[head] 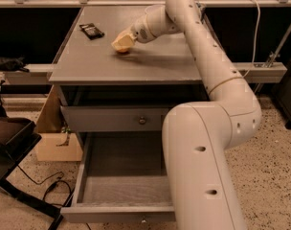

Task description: Pick orange from middle drawer and place on counter

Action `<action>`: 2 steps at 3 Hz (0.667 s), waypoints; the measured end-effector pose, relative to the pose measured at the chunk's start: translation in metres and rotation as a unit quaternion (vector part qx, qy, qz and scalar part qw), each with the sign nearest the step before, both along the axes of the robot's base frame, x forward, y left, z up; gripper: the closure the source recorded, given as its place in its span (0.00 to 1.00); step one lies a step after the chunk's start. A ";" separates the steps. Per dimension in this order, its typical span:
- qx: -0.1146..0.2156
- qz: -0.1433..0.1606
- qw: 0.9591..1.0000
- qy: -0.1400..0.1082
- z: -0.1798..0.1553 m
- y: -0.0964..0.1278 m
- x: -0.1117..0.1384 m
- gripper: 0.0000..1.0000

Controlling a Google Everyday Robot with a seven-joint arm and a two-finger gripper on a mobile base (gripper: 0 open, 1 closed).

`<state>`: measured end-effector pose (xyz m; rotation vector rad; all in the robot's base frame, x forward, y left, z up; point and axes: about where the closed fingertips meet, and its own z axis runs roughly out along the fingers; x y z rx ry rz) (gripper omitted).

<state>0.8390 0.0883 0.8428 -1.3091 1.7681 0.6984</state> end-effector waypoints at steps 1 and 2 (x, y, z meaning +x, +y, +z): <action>0.003 0.003 1.000 0.012 -0.002 0.006 -0.001 0.86; 0.003 0.003 1.000 0.012 -0.002 0.006 -0.001 0.62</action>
Offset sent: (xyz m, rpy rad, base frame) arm -0.0009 0.0057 -0.0025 0.0069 0.0245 0.0061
